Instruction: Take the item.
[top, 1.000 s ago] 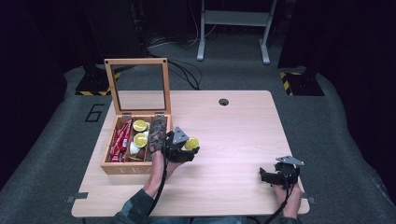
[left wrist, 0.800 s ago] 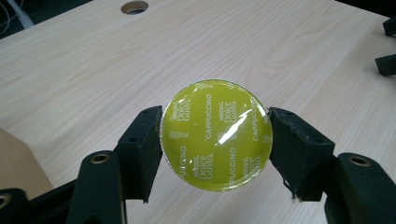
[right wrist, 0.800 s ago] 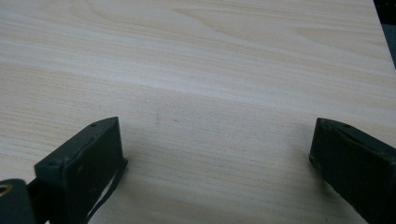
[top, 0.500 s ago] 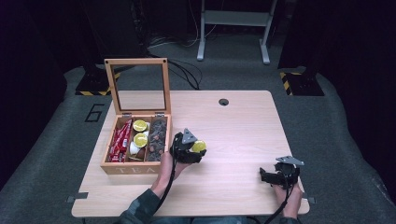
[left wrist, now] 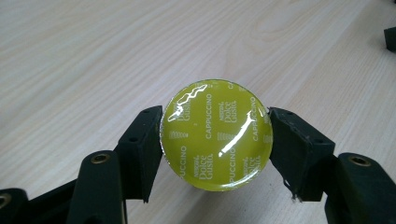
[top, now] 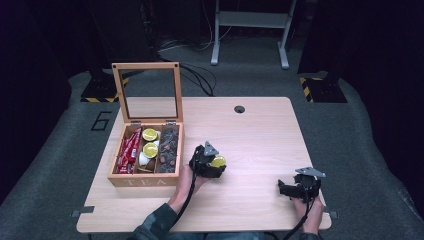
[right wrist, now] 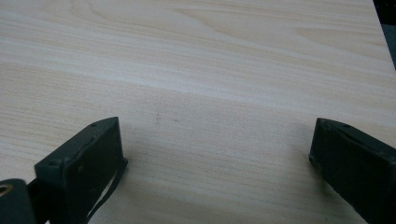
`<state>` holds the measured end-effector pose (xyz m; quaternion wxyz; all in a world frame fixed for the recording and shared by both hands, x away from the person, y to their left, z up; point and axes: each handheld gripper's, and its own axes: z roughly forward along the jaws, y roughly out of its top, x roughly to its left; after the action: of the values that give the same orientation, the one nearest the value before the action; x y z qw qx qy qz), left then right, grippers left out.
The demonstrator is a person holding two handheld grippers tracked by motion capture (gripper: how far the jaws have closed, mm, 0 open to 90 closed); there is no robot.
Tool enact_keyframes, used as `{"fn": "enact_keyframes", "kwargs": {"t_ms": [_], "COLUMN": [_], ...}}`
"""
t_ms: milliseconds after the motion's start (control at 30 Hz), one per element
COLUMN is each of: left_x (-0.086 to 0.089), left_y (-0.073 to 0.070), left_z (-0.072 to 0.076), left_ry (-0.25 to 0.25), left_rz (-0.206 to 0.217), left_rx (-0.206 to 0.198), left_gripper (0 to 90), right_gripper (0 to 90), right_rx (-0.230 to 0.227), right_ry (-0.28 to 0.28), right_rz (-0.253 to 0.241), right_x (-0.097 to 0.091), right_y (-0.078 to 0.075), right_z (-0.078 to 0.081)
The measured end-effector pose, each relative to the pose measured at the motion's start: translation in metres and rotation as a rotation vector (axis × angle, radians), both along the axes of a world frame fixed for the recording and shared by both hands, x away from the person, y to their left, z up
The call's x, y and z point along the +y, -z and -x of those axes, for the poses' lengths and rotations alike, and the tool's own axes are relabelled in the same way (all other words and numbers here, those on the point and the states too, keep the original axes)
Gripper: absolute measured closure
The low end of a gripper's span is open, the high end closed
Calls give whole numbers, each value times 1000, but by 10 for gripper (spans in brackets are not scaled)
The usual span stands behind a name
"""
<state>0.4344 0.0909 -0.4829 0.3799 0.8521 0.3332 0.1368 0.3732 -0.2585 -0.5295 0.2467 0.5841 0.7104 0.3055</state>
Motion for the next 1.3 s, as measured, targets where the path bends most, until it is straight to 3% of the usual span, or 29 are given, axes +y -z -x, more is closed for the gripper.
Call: {"fn": "enact_keyframes", "kwargs": {"t_ms": [367,833,900,1033,1300], "left_x": [-5,-8,-7,-6,2], "left_y": [10,17,17,15,-1], "left_z": [-6,-8,-8,-6,9], "left_ry": [0,-6,-4,-9,2], "left_rz": [-15,-15,-21,-11,-19], "left_rx": [35,48,47,51,6], "left_gripper": [378,375,363,240,150], "right_gripper": [20,24,24,24,25], "right_rx": [-3,-6,-5,-6,-7], "right_ry": [1,-4,-4,-4,-3], "right_rz": [0,2,2,2,2], "right_x": [0,0,0,0,0], "right_y": [0,0,0,0,0], "right_z": [0,0,0,0,0]}}
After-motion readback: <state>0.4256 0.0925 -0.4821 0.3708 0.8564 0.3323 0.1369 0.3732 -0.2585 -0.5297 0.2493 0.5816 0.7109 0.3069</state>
